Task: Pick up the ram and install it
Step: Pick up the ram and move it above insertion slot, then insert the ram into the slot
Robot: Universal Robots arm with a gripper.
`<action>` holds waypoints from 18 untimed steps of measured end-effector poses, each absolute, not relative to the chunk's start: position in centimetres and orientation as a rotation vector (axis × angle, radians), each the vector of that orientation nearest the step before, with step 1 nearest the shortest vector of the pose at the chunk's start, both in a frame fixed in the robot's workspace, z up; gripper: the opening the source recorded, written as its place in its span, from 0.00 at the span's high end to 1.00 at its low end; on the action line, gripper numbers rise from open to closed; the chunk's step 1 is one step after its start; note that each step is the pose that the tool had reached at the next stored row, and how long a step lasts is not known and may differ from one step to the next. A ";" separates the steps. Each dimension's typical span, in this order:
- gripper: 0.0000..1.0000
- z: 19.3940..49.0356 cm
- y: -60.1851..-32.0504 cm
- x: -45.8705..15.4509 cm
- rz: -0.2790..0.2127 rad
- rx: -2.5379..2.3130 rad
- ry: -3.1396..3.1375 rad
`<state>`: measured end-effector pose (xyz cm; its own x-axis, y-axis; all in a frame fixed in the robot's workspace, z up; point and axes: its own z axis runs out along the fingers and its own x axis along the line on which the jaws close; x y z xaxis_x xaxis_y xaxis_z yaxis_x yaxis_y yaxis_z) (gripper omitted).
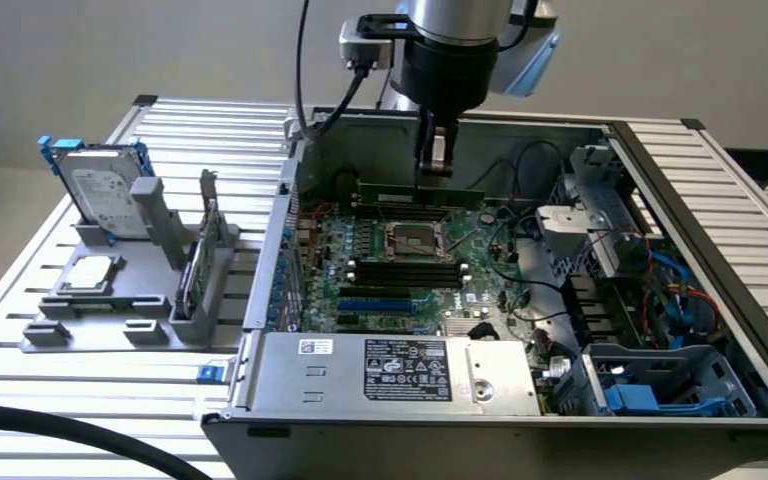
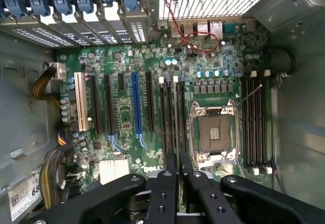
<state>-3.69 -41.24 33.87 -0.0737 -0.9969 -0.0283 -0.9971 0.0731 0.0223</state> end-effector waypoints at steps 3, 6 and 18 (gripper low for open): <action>0.86 33.3 -40.8 -3.5 0.056 -2.132 2.298; 0.86 32.8 -40.3 -3.5 0.056 -2.131 2.300; 0.86 32.4 -40.0 -3.5 0.055 -2.131 2.300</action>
<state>-3.51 -39.99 32.37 -0.0763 -0.9967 -0.0278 -0.9969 0.0757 0.0221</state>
